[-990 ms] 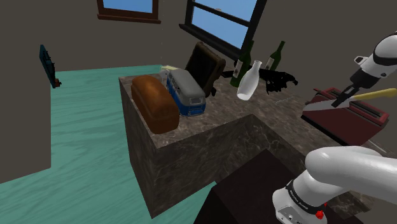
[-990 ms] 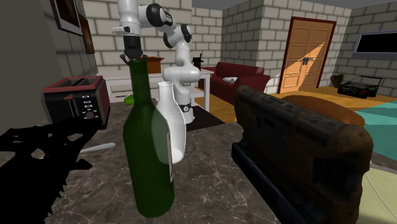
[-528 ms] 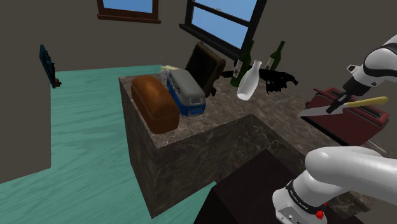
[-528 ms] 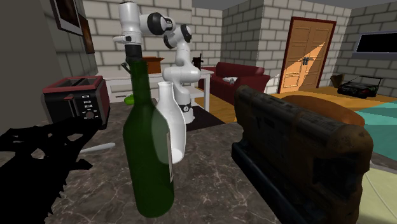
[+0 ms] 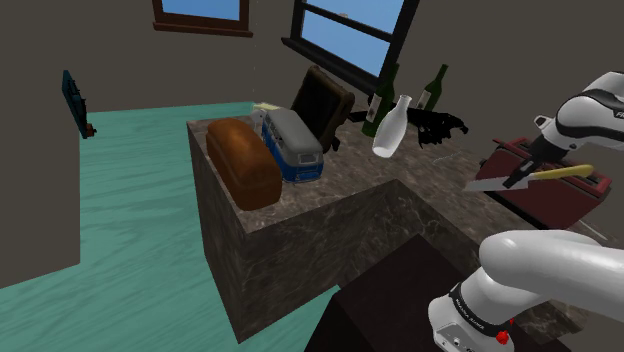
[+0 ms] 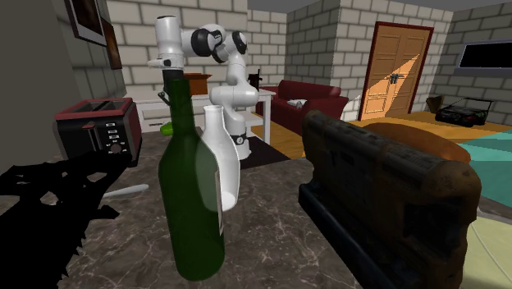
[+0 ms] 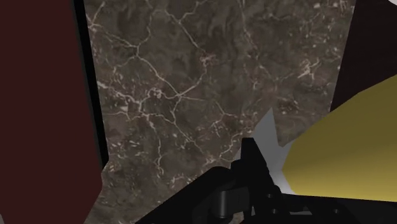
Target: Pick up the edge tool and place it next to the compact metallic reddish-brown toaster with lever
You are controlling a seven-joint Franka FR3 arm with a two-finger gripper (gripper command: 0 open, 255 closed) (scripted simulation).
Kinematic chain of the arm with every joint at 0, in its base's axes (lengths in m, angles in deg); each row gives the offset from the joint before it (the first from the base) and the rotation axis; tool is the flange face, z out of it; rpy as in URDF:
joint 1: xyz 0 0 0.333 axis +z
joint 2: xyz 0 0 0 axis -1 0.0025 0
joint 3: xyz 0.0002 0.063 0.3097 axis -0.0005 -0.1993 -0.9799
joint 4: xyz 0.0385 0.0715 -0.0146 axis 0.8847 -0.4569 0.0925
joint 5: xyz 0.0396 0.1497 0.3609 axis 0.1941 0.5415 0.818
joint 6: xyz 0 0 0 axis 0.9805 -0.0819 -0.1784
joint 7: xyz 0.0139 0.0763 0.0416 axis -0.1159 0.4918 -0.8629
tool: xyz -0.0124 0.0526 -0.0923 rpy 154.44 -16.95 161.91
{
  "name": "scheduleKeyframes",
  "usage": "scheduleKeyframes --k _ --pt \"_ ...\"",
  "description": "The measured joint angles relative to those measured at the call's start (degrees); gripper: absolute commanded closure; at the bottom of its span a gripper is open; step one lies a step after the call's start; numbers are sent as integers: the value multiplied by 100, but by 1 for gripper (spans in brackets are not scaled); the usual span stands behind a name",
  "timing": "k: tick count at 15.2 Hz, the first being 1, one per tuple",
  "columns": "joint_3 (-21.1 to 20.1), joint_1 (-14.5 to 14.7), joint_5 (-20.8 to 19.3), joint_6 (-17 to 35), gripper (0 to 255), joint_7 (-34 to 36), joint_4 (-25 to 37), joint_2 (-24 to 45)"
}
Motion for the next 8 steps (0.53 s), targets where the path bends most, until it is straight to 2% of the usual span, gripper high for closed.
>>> scheduleKeyframes --k 8 --pt "285 -100 -263 634 255 9 -531 111"
